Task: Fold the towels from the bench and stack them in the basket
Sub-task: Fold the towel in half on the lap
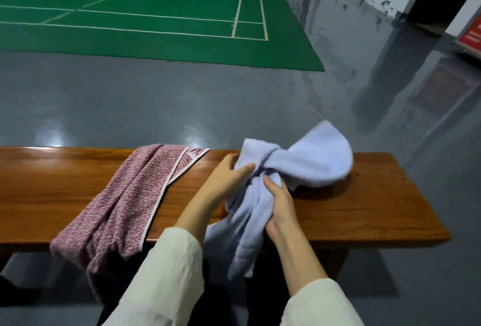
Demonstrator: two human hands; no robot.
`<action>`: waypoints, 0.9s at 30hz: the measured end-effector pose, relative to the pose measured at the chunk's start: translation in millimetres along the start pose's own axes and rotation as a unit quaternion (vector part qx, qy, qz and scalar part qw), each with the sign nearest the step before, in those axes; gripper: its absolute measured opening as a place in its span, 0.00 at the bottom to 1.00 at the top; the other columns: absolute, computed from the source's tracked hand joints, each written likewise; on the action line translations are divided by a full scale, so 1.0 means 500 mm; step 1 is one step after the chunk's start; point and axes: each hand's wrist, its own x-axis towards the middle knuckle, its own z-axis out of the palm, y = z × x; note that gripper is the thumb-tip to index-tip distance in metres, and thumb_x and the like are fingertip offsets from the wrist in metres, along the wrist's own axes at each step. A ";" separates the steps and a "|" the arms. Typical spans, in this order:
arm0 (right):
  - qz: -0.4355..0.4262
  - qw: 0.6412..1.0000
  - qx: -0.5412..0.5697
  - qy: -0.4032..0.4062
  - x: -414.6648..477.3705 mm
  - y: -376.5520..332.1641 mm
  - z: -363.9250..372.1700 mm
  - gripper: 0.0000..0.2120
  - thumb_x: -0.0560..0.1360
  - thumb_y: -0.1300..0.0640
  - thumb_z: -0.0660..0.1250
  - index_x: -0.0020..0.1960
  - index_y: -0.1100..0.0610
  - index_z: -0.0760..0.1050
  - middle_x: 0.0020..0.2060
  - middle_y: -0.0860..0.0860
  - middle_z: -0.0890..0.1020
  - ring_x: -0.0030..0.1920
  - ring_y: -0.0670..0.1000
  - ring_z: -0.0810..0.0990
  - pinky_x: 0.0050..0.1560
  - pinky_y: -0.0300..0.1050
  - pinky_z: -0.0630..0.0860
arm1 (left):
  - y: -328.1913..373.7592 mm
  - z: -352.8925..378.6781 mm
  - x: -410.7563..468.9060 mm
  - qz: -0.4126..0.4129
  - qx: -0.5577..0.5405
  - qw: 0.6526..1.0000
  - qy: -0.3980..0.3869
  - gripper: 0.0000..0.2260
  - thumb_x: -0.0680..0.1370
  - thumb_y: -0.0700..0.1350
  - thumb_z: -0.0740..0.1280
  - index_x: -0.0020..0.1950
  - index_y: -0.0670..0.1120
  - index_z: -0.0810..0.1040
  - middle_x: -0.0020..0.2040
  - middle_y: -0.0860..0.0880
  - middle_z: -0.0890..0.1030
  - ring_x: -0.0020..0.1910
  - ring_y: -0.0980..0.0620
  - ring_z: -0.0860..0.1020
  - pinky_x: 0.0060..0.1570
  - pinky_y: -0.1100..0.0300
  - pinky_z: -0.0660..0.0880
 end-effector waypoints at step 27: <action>-0.134 0.955 -0.263 0.033 -0.154 -0.008 0.033 0.06 0.73 0.62 0.70 0.37 0.57 0.78 0.38 0.53 0.81 0.40 0.49 0.78 0.43 0.41 0.74 | -0.079 -0.026 -0.203 0.103 0.094 0.980 0.141 0.16 0.70 0.52 0.61 0.40 0.39 0.76 0.39 0.48 0.78 0.39 0.56 0.72 0.44 0.58 0.70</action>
